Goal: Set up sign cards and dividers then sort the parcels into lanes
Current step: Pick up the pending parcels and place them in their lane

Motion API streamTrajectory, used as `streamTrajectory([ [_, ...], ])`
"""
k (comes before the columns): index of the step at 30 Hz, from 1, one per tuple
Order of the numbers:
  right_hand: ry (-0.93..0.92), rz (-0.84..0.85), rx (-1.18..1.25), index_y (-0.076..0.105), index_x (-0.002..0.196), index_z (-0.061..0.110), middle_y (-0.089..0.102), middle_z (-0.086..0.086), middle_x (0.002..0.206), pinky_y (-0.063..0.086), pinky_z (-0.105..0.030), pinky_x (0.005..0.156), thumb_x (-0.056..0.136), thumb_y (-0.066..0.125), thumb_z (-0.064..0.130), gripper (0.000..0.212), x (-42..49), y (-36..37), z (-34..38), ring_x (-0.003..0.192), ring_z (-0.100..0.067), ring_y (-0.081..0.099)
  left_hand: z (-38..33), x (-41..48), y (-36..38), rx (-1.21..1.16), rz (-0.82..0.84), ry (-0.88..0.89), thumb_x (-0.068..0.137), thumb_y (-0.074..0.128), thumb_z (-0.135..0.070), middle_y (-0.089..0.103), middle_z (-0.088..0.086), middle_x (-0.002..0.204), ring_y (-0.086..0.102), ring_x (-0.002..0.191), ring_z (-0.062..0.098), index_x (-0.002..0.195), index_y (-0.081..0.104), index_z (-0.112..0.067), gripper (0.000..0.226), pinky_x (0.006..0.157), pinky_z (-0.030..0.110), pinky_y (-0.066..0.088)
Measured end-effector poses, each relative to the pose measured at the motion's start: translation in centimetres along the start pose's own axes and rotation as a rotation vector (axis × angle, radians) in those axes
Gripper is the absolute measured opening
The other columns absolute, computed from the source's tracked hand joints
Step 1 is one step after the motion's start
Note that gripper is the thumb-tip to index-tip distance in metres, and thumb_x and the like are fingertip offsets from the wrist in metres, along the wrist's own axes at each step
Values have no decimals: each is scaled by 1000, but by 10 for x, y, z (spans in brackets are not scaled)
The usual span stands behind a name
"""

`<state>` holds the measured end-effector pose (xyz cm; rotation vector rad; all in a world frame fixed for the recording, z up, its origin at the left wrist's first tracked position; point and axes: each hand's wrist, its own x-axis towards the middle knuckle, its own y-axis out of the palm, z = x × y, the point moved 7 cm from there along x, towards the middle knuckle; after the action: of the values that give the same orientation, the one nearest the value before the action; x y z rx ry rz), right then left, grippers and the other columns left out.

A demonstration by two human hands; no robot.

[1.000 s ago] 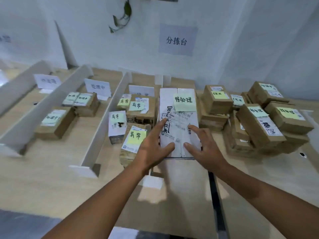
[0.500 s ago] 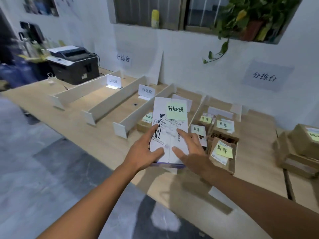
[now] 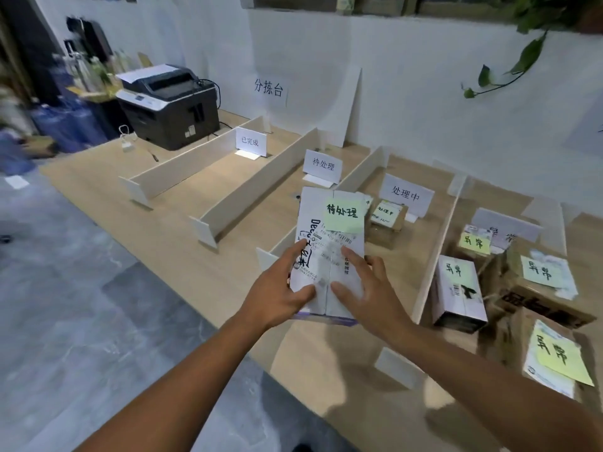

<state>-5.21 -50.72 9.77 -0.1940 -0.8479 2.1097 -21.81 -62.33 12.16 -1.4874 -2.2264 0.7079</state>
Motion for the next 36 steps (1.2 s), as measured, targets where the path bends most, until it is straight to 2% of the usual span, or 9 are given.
streamTrajectory([
  [2,-12,12,24,32,152,47,29,14,129,45,-28,104,92,64,56,68,33,16,5,116,3,42,16,27,-20,-6,-5,-33,76,66,-46,55,-20,144,65,112,10,149,28,-57,84,88,40,59],
  [6,-14,38,2,30,151,51,28,9,137,45,-33,107,92,61,59,67,99,43,19,127,-11,46,40,73,-61,-37,-37,-65,75,66,-46,59,-26,135,64,97,-11,144,28,-64,81,74,26,60],
  [11,-48,92,-33,27,152,51,26,11,133,44,-26,102,90,57,64,69,158,81,45,123,-9,44,72,109,-111,-38,-66,-68,81,68,-41,53,-40,126,56,98,-22,145,28,-63,79,66,11,52],
  [16,-10,82,-44,28,154,45,27,6,136,43,-29,105,93,60,58,70,216,126,59,123,-10,43,113,153,-155,-30,-47,-32,84,65,-46,47,-24,141,58,103,-1,149,27,-54,76,64,5,49],
  [19,46,61,-24,26,154,49,25,13,130,39,-20,99,93,59,60,70,244,158,63,116,-4,41,145,186,-179,0,5,-7,78,58,-59,44,-23,142,58,107,7,148,23,-57,78,62,7,51],
  [25,188,-44,-40,27,154,49,28,12,127,33,5,75,92,61,59,71,296,200,79,108,1,41,204,261,-214,15,150,58,88,65,-47,45,-16,153,56,104,4,146,19,-61,75,64,8,49],
  [29,271,-145,-53,26,152,54,32,13,130,35,-18,99,92,60,61,69,320,207,81,115,1,42,218,314,-218,16,280,137,86,61,-49,41,-15,158,57,111,5,151,18,-55,78,66,4,48],
  [33,349,-190,-92,29,154,49,36,9,136,37,-22,104,93,60,59,69,340,211,70,124,-4,44,230,353,-203,-35,374,154,89,64,-41,39,-15,157,57,126,14,153,19,-49,79,84,21,55],
  [36,385,-191,-106,31,155,45,37,7,143,40,-26,107,94,61,57,69,368,211,47,131,-8,45,233,387,-187,-97,389,144,84,60,-42,43,-34,144,53,119,-9,132,23,-73,68,82,2,44],
])
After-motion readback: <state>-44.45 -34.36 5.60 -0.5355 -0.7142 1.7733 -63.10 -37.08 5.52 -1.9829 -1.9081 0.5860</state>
